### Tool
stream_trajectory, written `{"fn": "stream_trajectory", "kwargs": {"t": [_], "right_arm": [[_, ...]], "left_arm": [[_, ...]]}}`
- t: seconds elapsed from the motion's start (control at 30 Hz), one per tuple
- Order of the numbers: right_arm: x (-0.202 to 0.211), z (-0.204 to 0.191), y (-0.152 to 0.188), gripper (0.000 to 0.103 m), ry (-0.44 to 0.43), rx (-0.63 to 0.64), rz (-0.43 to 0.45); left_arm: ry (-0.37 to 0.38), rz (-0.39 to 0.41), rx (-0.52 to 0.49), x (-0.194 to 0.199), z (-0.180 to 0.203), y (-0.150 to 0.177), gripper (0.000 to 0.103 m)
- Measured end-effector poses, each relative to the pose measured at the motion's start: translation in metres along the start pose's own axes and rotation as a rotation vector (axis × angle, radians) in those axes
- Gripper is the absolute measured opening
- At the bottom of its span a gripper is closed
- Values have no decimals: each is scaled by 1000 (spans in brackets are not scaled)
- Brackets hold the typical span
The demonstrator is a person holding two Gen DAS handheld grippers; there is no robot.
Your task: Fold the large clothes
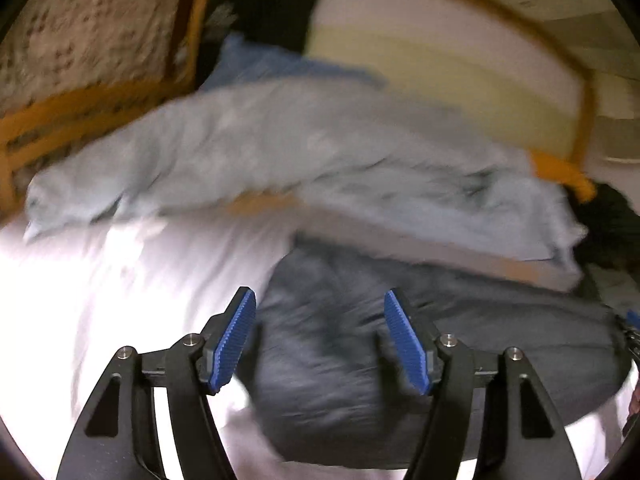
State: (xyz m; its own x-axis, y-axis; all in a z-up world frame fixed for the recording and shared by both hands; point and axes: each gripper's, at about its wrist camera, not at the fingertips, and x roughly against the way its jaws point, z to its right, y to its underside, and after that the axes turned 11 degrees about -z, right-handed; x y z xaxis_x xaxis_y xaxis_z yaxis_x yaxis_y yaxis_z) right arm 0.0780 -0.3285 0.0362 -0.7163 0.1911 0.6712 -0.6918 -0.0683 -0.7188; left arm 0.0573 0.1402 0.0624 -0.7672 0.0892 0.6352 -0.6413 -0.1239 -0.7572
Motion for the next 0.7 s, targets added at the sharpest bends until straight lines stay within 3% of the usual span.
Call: {"fn": "stream_trajectory", "kwargs": {"t": [0.07, 0.13, 0.17, 0.3, 0.53, 0.7], "right_arm": [[9, 3, 4, 86, -120, -30, -97], [1, -2, 10, 87, -133, -47, -285], [0, -3, 16, 87, -167, -56, -315], [9, -18, 20, 87, -84, 69, -264], [-34, -8, 11, 86, -204, 52, -252], [-70, -15, -3, 86, -144, 94, -178]], "left_arm": [[17, 44, -83, 9, 18, 2, 65], [4, 36, -161, 6, 36, 7, 65], [-3, 15, -188, 1, 43, 11, 65], [-29, -88, -211, -27, 52, 24, 65], [-116, -176, -189, -60, 47, 27, 68], [-150, -246, -162, -78, 39, 30, 69]]}}
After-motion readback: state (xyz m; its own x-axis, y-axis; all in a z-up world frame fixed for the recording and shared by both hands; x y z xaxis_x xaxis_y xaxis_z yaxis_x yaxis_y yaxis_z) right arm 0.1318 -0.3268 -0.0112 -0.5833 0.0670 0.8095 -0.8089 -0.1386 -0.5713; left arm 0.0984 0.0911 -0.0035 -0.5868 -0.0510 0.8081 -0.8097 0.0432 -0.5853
